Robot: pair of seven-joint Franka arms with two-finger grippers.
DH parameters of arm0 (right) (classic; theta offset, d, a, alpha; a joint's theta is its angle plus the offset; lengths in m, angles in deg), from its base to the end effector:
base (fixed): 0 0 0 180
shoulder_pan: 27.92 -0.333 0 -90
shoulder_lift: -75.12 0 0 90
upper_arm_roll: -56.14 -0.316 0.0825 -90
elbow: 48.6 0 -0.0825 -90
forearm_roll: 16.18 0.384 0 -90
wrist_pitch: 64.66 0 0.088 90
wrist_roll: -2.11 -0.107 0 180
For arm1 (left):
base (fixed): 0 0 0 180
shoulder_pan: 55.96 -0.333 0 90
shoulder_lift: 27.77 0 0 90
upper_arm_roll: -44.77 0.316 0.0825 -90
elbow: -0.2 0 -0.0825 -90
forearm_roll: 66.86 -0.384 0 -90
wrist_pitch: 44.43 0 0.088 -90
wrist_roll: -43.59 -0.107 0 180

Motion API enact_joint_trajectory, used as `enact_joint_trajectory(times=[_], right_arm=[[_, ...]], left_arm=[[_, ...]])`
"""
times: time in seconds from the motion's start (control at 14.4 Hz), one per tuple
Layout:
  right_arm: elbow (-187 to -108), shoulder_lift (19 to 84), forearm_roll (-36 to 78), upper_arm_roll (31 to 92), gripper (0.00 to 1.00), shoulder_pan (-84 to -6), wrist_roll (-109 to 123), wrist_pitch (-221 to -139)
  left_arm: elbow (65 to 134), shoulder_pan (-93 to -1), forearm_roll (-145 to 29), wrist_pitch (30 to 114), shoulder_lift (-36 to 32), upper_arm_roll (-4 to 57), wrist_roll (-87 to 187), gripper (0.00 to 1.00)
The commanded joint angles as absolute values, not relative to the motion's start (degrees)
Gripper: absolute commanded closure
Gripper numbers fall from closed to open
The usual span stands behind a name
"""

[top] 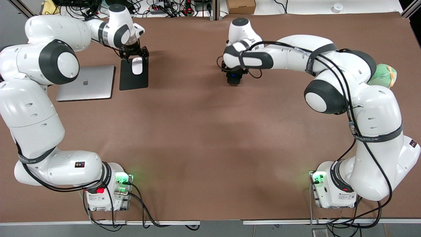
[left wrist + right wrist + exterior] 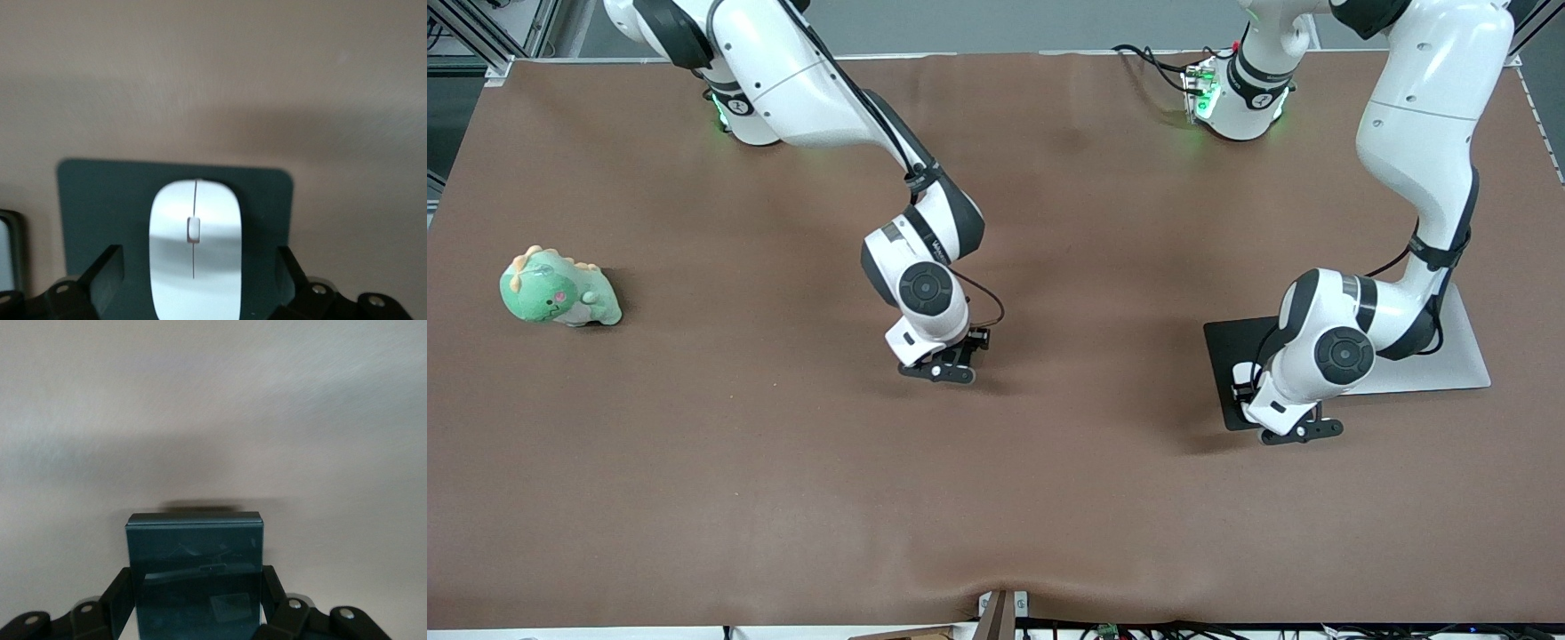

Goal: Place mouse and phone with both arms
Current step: 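Lower the mouse onto the pad while the right gripper lifts the phone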

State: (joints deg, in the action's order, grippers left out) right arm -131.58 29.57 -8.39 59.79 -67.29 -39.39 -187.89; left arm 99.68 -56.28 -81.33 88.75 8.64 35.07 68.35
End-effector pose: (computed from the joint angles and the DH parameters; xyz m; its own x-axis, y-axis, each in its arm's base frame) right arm 0.5711 0.4273 0.2070 0.9806 -0.1627 -0.1092 -0.1620 -0.9867 0.0152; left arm 0.6579 -0.0943 0.2141 0.9925 0.1226 -0.0023 0.1219 -0.9888 -0.0863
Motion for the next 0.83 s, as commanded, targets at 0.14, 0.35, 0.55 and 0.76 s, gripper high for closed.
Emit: enact_joint_trajectory(times=[0.14,0.35,0.55,0.76], right_arm=[[-131.0,33.4,-8.9,59.2,1.00,-61.0,-38.2,-181.6],[-132.8,35.7,-8.9,59.2,1.00,-56.7,-35.2,-178.3],[-137.9,39.2,-9.0,59.2,1.00,-52.5,-30.5,-178.8],[-143.9,43.7,-9.1,59.3,1.00,-48.7,-26.4,-179.6]], left_arm=[[93.8,-57.0,-81.3,82.2,0.8,34.4,68.3,0.00],[90.8,-56.8,-76.3,75.4,-2.6,34.3,68.3,0.00],[89.3,-56.9,-74.2,66.8,-8.0,34.2,68.2,0.00],[83.7,-56.7,-73.9,54.1,-11.8,34.1,68.2,0.00]])
